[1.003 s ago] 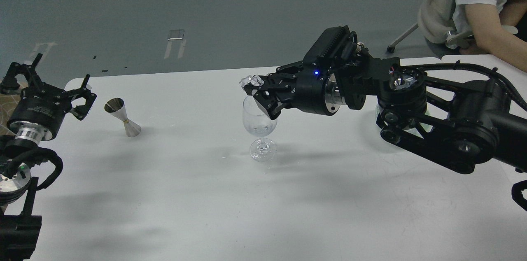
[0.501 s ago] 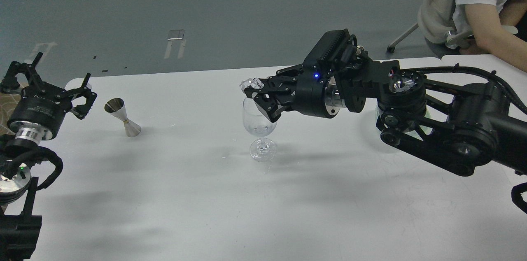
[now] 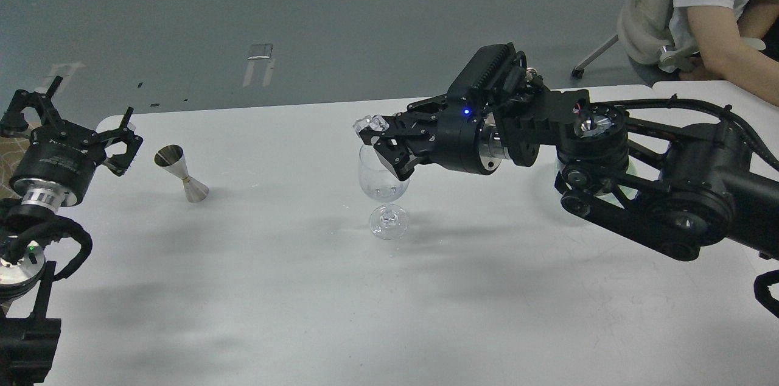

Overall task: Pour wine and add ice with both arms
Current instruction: 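Open the right gripper to drop the ice into the glass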

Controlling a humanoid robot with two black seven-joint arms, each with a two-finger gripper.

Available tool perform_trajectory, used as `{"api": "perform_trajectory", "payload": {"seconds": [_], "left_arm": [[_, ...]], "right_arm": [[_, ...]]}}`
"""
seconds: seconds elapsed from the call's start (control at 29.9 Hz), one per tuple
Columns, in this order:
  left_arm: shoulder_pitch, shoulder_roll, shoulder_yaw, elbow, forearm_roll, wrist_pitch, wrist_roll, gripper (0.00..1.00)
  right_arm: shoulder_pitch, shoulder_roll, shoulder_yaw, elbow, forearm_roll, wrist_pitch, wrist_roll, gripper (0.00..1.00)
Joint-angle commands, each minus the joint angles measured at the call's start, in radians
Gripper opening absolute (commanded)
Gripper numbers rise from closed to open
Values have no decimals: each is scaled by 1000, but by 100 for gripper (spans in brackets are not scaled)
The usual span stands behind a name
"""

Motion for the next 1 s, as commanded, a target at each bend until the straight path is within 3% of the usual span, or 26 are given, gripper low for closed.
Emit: {"api": "perform_trajectory", "payload": {"seconds": [0.0, 0.07, 0.53, 0.77, 0.8, 0.84, 0.87, 0.9, 0.94, 0.97], "left_arm": [[0, 0, 0, 0, 0, 0, 0, 98], [0, 0, 0, 0, 0, 0, 0, 98], [-3, 0, 0, 2, 0, 0, 0, 98], [-3, -2, 0, 2, 0, 0, 0, 98], [-3, 0, 0, 2, 0, 0, 0, 98], [-3, 0, 0, 2, 0, 0, 0, 98], [-3, 0, -1, 2, 0, 0, 0, 98], [-3, 0, 0, 2, 0, 0, 0, 98], [-3, 1, -1, 2, 0, 0, 0, 98], [-3, 1, -1, 2, 0, 0, 0, 98]], "right_arm": [[0, -2, 0, 0, 3, 0, 1, 84], [0, -2, 0, 0, 3, 0, 1, 98], [-11, -3, 2, 1, 9, 0, -1, 99], [-8, -3, 2, 0, 6, 1, -1, 91], [-8, -3, 2, 1, 7, 1, 1, 88], [-8, -5, 2, 6, 7, 1, 1, 75], [-5, -5, 0, 7, 7, 1, 1, 47], [-3, -5, 0, 7, 6, 1, 1, 30], [-3, -5, -1, 4, 3, 1, 1, 14], [-6, -2, -1, 0, 0, 1, 1, 7]]}}
